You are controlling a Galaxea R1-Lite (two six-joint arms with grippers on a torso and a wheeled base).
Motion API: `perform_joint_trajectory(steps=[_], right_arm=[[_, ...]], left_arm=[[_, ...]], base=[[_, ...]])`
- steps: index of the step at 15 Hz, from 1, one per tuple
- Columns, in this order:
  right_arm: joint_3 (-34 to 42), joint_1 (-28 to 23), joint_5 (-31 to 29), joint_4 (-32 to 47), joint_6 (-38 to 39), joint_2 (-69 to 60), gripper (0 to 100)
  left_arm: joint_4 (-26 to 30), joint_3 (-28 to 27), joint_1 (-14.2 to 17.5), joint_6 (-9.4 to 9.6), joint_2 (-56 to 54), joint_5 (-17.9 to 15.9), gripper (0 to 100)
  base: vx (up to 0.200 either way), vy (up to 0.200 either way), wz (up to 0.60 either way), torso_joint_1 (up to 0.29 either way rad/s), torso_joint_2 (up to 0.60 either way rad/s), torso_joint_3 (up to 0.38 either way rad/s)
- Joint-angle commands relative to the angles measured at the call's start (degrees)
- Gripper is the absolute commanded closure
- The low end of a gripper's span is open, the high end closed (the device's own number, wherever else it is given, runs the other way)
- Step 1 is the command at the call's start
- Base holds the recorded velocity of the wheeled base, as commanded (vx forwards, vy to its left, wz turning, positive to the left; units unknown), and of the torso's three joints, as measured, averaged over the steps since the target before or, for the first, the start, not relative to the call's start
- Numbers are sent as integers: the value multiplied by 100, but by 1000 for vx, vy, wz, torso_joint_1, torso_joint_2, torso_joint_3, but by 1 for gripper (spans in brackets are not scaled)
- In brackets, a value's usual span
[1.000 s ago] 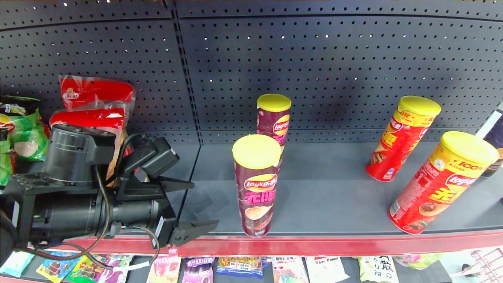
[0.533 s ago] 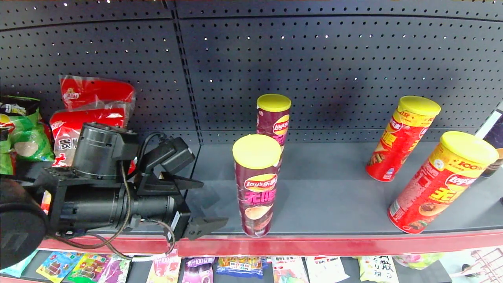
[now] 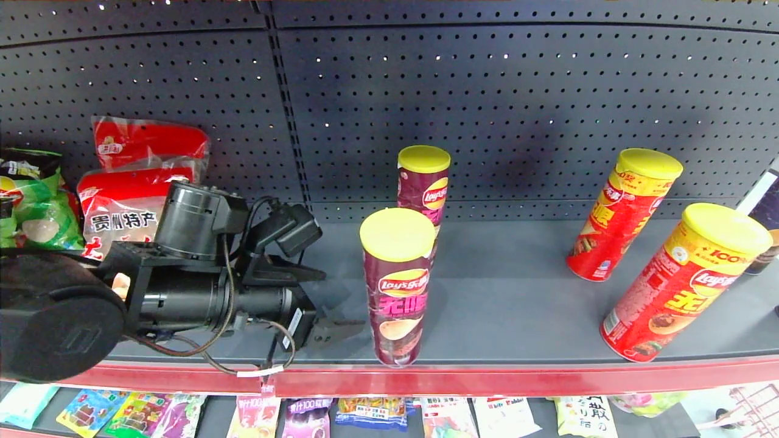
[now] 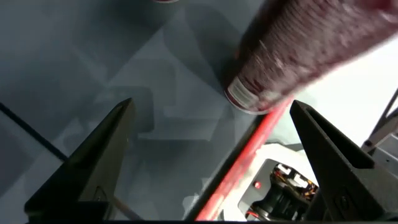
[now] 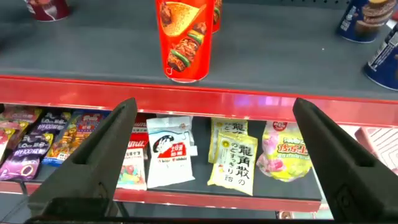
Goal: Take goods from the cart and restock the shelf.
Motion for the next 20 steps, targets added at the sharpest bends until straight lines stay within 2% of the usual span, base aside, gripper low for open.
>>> perform_joint_trajectory(steps=[1,20], right_arm=[[4,3,-1,1,-2,30,0],[4,3,-10,10,7,30,0]], left_arm=[[-1,-132,-3,2,191,1,0],[-1,-580,-170,2,578,10,0]], base=[[0,0,0,0,0,0],[0,0,0,0,0,0]])
